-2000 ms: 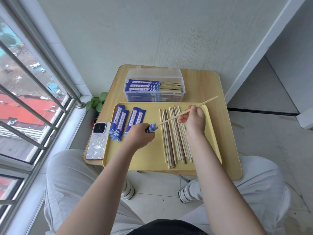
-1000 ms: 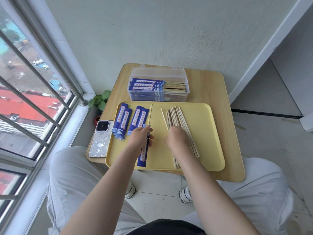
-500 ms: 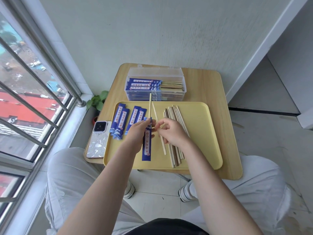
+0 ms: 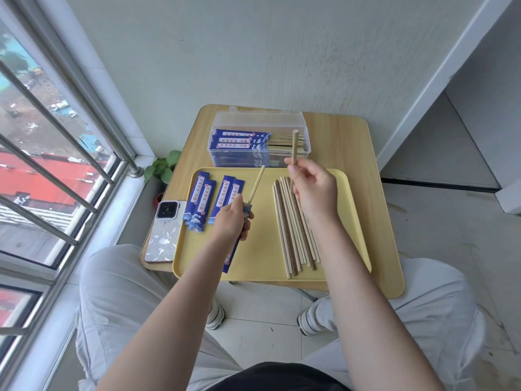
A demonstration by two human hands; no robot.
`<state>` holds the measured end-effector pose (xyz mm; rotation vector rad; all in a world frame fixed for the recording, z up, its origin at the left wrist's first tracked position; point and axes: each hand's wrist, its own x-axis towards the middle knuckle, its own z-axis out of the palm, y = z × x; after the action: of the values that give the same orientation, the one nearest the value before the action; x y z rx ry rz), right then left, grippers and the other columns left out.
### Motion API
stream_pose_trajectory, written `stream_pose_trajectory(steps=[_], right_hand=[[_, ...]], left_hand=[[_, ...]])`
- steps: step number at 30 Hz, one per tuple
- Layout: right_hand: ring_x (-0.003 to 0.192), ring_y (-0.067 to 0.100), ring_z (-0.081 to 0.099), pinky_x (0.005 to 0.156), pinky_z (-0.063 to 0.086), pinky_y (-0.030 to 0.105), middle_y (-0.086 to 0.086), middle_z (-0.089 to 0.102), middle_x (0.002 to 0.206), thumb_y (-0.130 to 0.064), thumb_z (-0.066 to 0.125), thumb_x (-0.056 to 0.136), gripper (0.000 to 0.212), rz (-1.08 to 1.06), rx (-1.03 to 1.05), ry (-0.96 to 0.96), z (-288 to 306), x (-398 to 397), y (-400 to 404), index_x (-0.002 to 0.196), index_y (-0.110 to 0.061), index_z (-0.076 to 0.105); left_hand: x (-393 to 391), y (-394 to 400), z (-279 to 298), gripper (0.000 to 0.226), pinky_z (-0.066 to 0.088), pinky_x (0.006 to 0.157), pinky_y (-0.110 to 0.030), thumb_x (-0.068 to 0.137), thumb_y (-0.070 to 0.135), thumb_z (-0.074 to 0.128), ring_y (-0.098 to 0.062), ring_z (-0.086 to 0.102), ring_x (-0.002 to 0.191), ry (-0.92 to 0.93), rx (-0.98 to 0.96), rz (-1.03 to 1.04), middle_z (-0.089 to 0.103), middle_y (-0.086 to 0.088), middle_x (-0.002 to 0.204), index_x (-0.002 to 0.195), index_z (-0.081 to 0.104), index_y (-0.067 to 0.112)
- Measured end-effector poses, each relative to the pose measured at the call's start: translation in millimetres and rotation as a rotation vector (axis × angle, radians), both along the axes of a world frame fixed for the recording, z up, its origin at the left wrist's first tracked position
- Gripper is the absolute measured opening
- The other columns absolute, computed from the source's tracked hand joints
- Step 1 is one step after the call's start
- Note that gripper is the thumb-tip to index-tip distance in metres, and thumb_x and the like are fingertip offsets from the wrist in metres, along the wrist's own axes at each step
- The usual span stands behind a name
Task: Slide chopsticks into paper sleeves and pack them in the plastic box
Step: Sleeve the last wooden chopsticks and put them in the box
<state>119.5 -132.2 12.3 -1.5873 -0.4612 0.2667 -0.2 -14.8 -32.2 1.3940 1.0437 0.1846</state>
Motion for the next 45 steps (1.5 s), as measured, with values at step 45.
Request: stream_pose_trajectory(steps=[45], right_hand=[[0.075,0.018,0.068,0.07,0.058,0.04,0.0,0.07,0.093,-0.029,0.052,0.099,0.015,0.008,-0.454,0.068,-22.5,4.7,-2.1,0.103,-0.022,0.064]], left_hand=[[1.0,-5.9,1.2,0.023,0.042,0.051,-0.028,0.1,0.032,0.046,-0.017,0.043,0.048,-0.028,-0.124,-0.201,0.049,-0.008,0.066,0.1,0.047,0.009]])
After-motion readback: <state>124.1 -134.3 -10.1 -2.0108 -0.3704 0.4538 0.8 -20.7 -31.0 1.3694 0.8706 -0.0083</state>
